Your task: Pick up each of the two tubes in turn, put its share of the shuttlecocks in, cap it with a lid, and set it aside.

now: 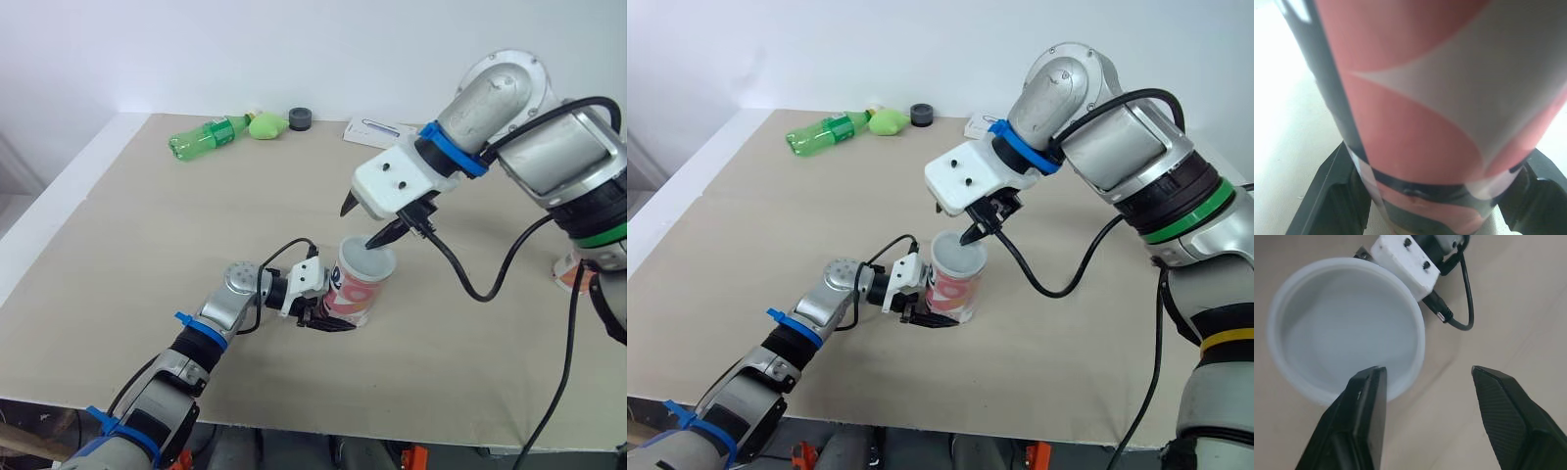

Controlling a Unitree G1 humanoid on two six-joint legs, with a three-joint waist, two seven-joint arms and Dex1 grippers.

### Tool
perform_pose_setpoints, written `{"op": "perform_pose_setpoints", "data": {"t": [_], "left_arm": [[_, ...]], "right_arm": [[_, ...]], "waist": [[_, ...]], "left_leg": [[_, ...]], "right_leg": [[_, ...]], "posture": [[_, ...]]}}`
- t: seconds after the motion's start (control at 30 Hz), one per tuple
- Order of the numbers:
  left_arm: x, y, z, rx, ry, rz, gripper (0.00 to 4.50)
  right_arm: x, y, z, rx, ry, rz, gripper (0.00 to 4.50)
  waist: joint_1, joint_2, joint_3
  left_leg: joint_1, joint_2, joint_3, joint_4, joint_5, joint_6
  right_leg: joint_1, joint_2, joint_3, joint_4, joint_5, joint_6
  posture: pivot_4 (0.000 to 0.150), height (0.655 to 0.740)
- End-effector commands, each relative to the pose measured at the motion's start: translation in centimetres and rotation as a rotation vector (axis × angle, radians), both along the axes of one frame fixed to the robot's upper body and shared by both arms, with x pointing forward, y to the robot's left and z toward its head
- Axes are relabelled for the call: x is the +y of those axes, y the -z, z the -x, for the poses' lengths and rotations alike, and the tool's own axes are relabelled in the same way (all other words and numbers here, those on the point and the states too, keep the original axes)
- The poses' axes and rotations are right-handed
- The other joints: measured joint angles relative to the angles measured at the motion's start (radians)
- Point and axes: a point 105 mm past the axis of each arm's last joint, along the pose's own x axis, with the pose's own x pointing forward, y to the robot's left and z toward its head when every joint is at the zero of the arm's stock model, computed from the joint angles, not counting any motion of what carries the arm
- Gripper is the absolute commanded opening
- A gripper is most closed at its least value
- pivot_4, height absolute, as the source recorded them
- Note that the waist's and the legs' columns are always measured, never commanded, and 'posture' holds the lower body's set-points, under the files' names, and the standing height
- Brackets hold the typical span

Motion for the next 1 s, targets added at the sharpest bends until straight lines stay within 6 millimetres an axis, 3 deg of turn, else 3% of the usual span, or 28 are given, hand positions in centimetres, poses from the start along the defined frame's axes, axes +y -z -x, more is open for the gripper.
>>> {"op": "perform_pose_setpoints", "data": {"t": [0.03,0.17,0.27,0.37,0.47,0.57,1.0], "left_arm": [[1.1,2.4,0.1,0.052,-0.031,-0.090,2.80],[1.1,2.3,0.0,0.052,-0.030,-0.091,2.80],[1.1,2.3,0.0,0.051,-0.030,-0.090,2.80],[1.0,2.3,0.0,0.052,-0.030,-0.089,2.80],[1.0,2.3,0.0,0.052,-0.030,-0.089,2.80],[1.0,2.3,0.0,0.052,-0.030,-0.088,2.80],[1.1,2.3,0.1,0.053,-0.041,-0.084,2.80]], "right_arm": [[-0.3,-2.6,1.3,0.023,-0.009,-0.054,3.12],[-0.2,-2.8,3.6,0.178,-0.010,-0.122,3.12],[-0.2,-2.6,4.0,0.241,0.026,-0.138,3.12],[-0.5,-2.1,4.4,0.279,0.036,-0.139,2.35],[-0.5,-1.6,4.6,0.303,0.034,-0.135,0.93],[-0.4,-1.2,4.7,0.311,0.031,-0.130,0.01],[0.3,0.4,2.6,0.241,0.038,-0.087,0.01]], "waist": [[0.000,0.000,0.000],[0.000,0.000,0.000],[-0.002,0.000,0.000],[-0.001,0.000,0.000],[-0.001,0.000,0.000],[-0.001,0.000,0.000],[0.000,0.000,0.000]], "left_leg": [[0.000,0.000,0.000,0.000,0.000,0.000],[0.000,0.000,0.000,-0.001,0.000,0.000],[0.000,0.000,0.000,-0.001,0.000,0.000],[0.000,0.000,0.000,0.000,0.000,0.000],[0.000,0.000,0.000,0.000,0.000,0.000],[0.000,0.000,0.000,0.000,0.000,0.000],[0.000,0.000,0.000,0.000,0.000,0.000]], "right_leg": [[0.000,0.000,0.000,0.000,0.000,0.000],[0.000,0.000,0.000,0.000,-0.001,-0.001],[0.000,0.000,0.000,0.000,-0.001,-0.001],[0.000,0.000,0.000,0.000,-0.001,0.000],[0.000,0.000,0.000,0.000,-0.001,0.000],[0.000,0.000,0.000,0.000,-0.001,0.000],[0.000,0.000,0.000,0.000,-0.001,0.001]], "posture": [[0.150,0.7294],[0.150,0.7294],[0.150,0.7294],[0.150,0.7294],[0.150,0.7294],[0.150,0.7294],[0.150,0.7294]]}}
